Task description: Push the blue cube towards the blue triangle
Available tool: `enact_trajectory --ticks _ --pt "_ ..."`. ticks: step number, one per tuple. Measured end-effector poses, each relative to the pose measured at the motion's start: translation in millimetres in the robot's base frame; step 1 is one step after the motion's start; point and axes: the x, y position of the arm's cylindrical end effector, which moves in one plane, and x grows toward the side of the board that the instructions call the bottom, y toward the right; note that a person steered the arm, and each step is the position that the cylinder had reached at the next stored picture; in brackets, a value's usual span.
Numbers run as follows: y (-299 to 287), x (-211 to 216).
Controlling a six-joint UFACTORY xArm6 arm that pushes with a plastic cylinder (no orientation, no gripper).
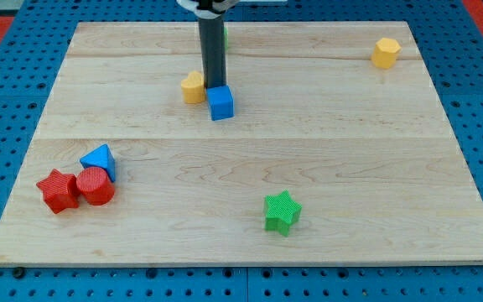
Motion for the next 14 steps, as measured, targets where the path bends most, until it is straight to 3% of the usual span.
enact_trajectory --ticks 3,6,9,12,13,14 --pt "58 58" --pt "9 106" --pt "-112 82" --pt "-166 9" --pt "-193 8" --pt "-194 38"
